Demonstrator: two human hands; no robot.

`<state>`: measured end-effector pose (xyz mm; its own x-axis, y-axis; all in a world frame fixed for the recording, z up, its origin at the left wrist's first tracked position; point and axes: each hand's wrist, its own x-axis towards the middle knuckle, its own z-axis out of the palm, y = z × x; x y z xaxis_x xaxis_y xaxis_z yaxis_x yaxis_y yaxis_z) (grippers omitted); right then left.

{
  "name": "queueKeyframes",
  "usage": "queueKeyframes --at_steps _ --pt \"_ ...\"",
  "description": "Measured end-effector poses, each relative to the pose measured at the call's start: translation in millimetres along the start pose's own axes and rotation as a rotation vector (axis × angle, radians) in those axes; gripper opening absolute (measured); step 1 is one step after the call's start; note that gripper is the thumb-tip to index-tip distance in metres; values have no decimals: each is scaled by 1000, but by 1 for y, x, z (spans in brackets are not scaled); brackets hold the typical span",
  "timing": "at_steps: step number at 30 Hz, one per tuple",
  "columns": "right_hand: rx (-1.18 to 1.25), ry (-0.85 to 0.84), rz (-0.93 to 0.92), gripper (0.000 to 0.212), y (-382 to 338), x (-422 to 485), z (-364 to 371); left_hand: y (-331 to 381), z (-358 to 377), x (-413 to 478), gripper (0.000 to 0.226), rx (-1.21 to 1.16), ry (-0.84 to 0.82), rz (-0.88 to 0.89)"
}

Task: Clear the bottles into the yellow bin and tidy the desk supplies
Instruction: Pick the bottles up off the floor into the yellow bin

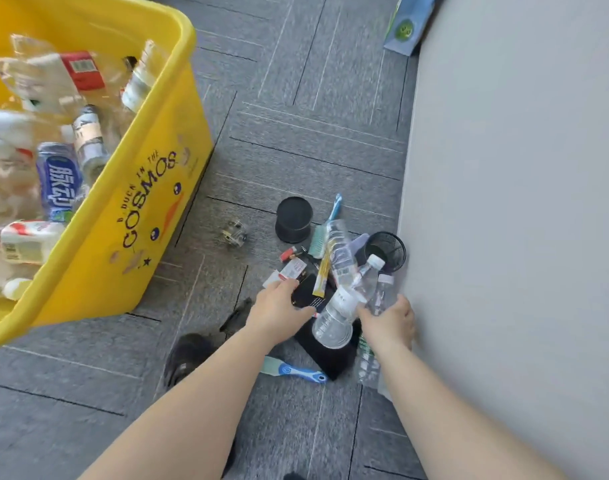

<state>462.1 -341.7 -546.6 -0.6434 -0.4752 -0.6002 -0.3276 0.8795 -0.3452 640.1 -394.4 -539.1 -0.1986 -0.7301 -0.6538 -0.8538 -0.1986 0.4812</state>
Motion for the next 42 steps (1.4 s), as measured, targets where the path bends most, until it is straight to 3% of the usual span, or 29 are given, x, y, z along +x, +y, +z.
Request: queueKeyframes --at_steps 5,9,17,24,27,32,38,42 --pt "-50 3 41 84 18 13 2 21 53 34 80 7 -121 42" --pt "-70 -1 -35 80 18 18 11 30 81 52 87 0 -142 59" --pt "-126 -11 -23 68 23 23 26 24 70 77 57 -25 -200 71" --pt "-187 -4 -14 69 30 23 32 15 76 90 87 -74 -449 127" --pt "-177 -20 -17 73 35 26 33 20 91 87 83 -162 -412 151" --pt "-69 9 69 70 36 30 39 22 87 89 69 -71 -417 182" --pt "-217 40 59 79 32 39 45 -4 37 96 72 -132 -331 155" --pt "-299 114 40 81 27 44 56 -20 15 93 57 -195 -234 120"
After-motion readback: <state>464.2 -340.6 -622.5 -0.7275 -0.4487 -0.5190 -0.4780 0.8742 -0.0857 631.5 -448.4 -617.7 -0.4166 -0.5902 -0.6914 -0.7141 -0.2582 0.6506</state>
